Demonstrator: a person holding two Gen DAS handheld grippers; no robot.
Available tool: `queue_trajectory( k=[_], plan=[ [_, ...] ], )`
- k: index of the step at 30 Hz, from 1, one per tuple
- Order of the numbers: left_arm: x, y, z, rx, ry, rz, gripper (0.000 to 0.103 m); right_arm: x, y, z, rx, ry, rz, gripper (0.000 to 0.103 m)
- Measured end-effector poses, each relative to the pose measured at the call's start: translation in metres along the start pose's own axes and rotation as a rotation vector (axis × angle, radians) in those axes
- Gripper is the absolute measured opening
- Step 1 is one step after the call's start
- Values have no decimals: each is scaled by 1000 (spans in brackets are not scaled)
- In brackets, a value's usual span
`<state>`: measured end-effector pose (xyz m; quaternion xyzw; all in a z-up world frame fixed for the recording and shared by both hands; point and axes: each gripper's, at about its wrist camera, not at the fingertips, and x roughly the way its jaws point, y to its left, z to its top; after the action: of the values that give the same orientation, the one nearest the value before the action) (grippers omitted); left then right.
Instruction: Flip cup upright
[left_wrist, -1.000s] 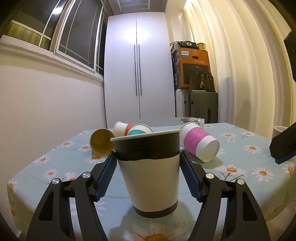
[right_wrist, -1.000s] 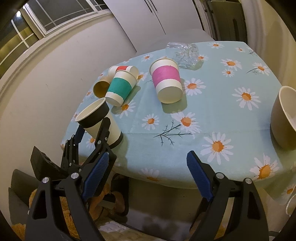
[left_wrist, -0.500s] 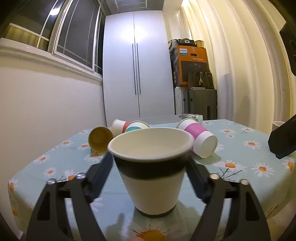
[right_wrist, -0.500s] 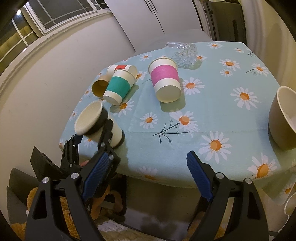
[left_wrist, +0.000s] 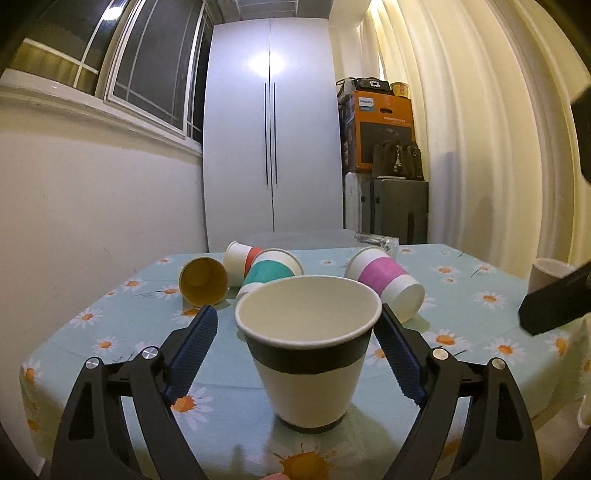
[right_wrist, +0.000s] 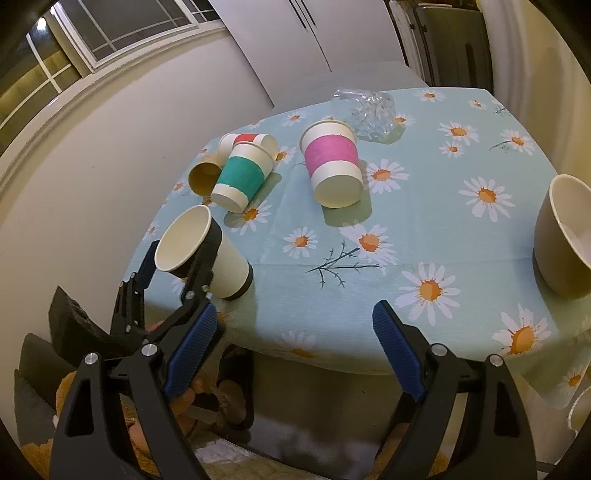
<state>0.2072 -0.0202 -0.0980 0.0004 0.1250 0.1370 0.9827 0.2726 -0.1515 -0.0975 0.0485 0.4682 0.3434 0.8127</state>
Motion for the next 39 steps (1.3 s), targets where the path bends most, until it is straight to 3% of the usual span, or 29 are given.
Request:
queue_trajectory(
  k=[2, 15, 21, 26, 39],
  plan=[
    [-6, 6, 6, -12, 3, 1, 89, -3, 2, -2, -6, -6, -2, 86],
    [-43, 25, 41, -77, -17, -99, 89, -19, 7, -13, -17, -46, 4, 86],
    [-68, 44, 78, -118, 41, -211, 89, -29, 14, -18, -39, -77, 19, 86],
    [-101, 56, 97, -70, 73, -264, 89, -40, 29, -29, -88, -121, 8, 86],
    [-168, 83, 84, -39, 141, -309, 89, -80, 74, -83, -197, -209, -34, 86]
  ],
)
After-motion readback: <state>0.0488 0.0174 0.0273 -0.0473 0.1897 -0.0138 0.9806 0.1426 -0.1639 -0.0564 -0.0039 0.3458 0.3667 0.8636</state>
